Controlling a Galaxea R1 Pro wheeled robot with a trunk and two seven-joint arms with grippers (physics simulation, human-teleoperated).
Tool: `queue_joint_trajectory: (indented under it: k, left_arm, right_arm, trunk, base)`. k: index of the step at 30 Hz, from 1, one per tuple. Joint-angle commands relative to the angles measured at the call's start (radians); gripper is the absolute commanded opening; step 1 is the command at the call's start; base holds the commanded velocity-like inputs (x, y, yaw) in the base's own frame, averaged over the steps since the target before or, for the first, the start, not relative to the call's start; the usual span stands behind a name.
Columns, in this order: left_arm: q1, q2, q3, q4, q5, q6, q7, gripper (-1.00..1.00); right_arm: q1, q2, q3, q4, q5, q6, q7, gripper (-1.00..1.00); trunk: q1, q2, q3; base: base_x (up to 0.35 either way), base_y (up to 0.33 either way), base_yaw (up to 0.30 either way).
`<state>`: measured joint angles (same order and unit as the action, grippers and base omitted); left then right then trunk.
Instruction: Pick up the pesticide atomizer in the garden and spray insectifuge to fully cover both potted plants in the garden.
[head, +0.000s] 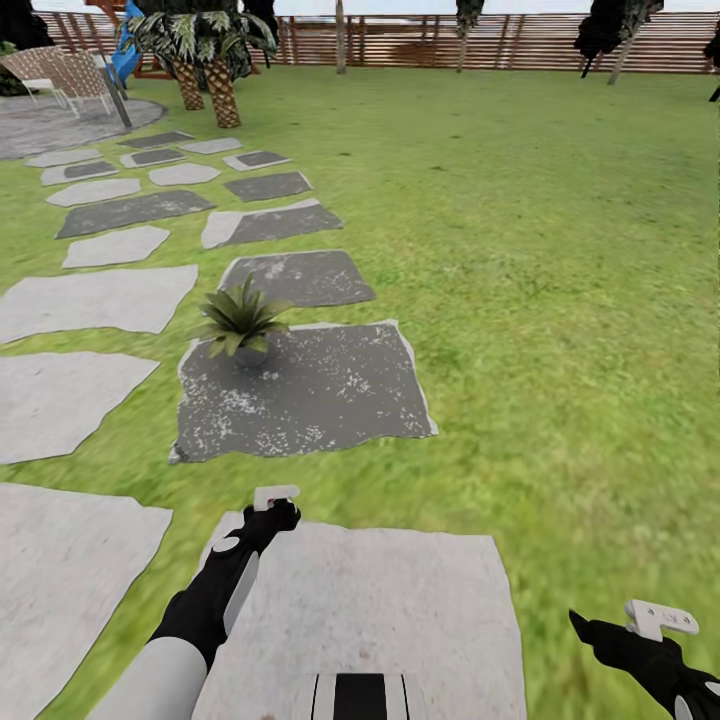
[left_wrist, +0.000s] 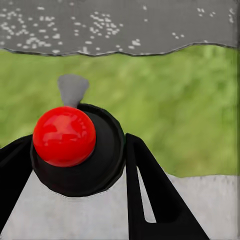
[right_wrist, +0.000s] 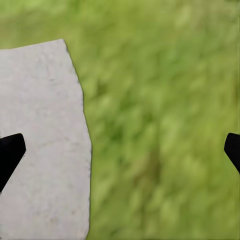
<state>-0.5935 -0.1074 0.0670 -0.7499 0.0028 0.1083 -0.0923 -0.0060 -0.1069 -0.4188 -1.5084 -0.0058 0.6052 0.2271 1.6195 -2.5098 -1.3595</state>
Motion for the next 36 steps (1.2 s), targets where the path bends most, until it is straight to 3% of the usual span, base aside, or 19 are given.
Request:
queue_joint_trajectory:
  k: [1,36]
  left_arm:
    - [0.0,-0.001,0.007,-0.002,0.0,0.007,-0.009,-1.0]
    - [0.0,-0.001,0.005,-0.002,0.0,0.008,-0.009,-1.0]
  right_arm:
    - [-0.001,0.001,-0.002,-0.001,0.0,0.005,0.005,1.0]
    - [-0.001,0.0,-0.001,-0.003,0.001,0.005,0.005,1.0]
  trunk:
    - [-0.001,0.0,0.003]
    - [-0.016,0.008,0.139]
  base:
    - [0.0,0.0,0.0]
    - [0.0,0.0,0.0]
